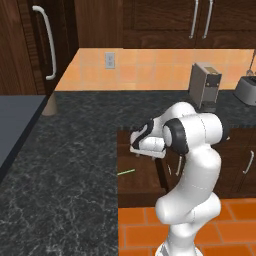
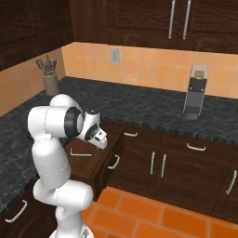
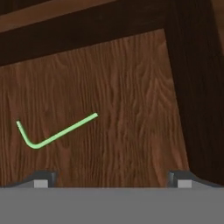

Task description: Take a straw from the drawer in front and place it inside the glass cup on the dining counter.

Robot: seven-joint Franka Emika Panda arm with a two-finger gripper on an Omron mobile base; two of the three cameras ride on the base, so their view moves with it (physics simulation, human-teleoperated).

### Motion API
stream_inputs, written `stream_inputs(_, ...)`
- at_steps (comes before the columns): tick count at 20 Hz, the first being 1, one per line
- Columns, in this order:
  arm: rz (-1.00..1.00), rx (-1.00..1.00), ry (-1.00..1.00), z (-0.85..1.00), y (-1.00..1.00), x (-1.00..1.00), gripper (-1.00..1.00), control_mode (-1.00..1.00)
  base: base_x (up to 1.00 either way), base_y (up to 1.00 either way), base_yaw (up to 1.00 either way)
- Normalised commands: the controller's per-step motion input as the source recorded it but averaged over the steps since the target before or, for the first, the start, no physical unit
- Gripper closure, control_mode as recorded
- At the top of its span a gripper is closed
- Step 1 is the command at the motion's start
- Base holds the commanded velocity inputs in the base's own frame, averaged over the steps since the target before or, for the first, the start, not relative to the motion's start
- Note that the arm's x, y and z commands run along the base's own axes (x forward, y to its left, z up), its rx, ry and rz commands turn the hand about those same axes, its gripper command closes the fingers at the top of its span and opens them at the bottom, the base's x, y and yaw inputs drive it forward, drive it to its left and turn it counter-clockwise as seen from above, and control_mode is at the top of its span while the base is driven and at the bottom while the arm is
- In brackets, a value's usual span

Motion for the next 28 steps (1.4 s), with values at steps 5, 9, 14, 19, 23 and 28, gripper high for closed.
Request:
stream_inputs(5,-0.05,-0.11,0.02,-0.48,-0.07,0.01,-1.0,-1.0,0.0,0.0,0.0)
stream_inputs(9,-0.03,-0.09,0.0,-0.44,-0.26,0.0,-1.0,-1.0,0.0,0.0,0.0)
stream_inputs(14,0.0,-0.08,0.0,-0.44,-0.44,0.01,-1.0,-1.0,0.0,0.0,0.0)
stream_inputs(19,-0.01,-0.06,0.0,-0.28,-0.8,0.02,-1.0,-1.0,0.0,0.0,0.0)
stream_inputs(23,-0.02,-0.04,0.0,-0.06,-1.0,0.0,-1.0,-1.0,0.0,0.0,0.0)
stream_inputs(28,0.0,0.0,0.0,0.0,-1.0,0.0,-1.0,-1.0,0.0,0.0,0.0)
